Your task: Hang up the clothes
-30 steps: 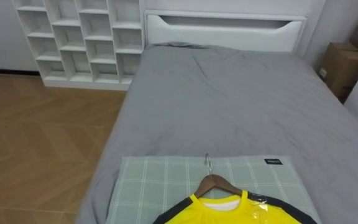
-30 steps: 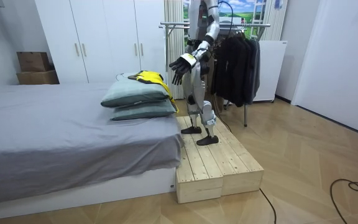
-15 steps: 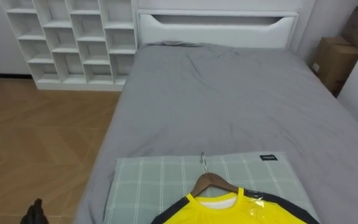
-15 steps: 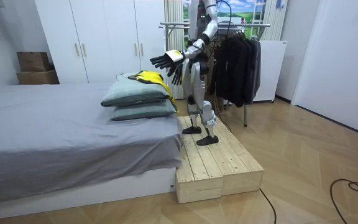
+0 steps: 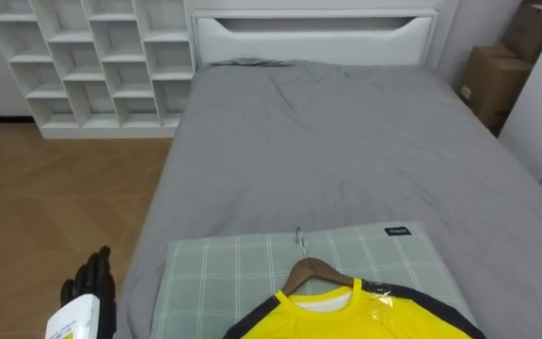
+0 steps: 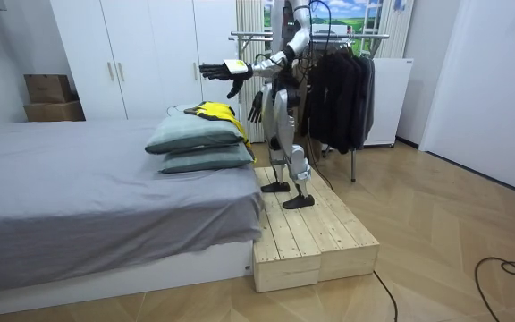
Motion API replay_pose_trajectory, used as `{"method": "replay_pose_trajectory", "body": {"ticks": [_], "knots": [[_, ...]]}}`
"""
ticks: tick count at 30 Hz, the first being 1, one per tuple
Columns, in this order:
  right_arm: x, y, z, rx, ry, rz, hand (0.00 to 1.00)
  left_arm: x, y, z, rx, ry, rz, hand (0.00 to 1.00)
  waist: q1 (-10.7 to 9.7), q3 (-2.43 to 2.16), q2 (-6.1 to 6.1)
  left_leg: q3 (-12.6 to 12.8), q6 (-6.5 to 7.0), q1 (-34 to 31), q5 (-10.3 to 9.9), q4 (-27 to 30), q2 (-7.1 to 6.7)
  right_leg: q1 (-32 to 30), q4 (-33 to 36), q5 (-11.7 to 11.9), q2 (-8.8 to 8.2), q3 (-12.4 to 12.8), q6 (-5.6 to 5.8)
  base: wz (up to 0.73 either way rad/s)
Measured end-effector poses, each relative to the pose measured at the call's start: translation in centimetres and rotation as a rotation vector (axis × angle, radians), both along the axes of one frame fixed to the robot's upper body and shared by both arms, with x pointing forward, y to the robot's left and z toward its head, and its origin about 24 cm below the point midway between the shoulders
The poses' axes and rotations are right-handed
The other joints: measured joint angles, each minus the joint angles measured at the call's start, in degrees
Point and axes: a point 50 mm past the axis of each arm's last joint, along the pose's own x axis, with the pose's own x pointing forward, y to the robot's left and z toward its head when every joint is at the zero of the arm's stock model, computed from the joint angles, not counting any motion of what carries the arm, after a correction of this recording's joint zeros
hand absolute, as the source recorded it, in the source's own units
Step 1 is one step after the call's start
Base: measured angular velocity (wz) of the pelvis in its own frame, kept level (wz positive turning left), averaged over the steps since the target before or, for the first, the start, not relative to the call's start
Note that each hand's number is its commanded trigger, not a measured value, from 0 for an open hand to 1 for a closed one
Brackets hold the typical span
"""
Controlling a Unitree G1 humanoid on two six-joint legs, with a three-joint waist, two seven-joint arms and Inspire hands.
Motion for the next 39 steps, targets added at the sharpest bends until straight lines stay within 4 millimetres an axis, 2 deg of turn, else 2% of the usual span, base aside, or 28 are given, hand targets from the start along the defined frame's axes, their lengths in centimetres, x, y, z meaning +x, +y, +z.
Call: {"method": "replay_pose_trajectory", "body": {"ticks": [2,7,16,19,33,39], "knots": [[0.0,-0.3,0.1,-0.007,0.001,0.0,0.0,0.2,-0.3,0.2,0.011,-0.006,-0.03,0.0,-0.05,-0.1,0.27,0.24,0.0,0.02,0.0,0.0,-0.01,0.01,-0.01,0.01,-0.02,0.09,0.01,-0.02],[0.0,-0.4,0.1,-0.003,0.001,0.003,0.0,1.1,-1.3,1.4,0.052,-0.05,-0.108,0.0,-0.23,0.06,0.54,0.41,0.0,0.04,0.0,0.0,0.04,0.01,-0.06,0.01,-0.19,0.69,0.02,-0.01],[0.2,-0.5,0.1,-0.005,-0.003,0.007,0.0,2.8,-2.8,2.2,0.045,-0.075,-0.18,0.0,-0.67,0.23,0.79,1.12,0.0,0.22,0.0,0.0,0.01,-0.1,0.0,0.1,-0.11,1.51,0.11,-0.03],[0.4,-0.5,0.2,-0.008,-0.007,0.007,0.0,2.8,-2.8,2.1,0.044,-0.066,-0.185,0.0,-1.57,0.34,0.83,1.22,0.0,0.23,0.0,0.0,0.01,-0.14,0.0,0.11,-0.11,1.61,0.11,0.0],[0.4,-0.4,0.1,-0.018,-0.005,-0.001,0.0,2.7,-3.6,1.9,0.04,-0.046,-0.221,0.0,-1.94,0.35,0.78,3.3,0.0,0.13,0.0,-0.11,0.05,-0.9,0.05,0.31,0.41,3.17,0.16,-0.07],[0.4,-0.3,0.1,-0.018,-0.004,-0.003,0.0,2.7,-3.4,1.5,0.047,0.011,-0.212,0.0,-3.6,0.43,0.57,4.04,0.0,0.28,0.0,-0.09,0.13,-0.9,0.44,0.32,0.4,3.21,0.14,-0.01]]}}
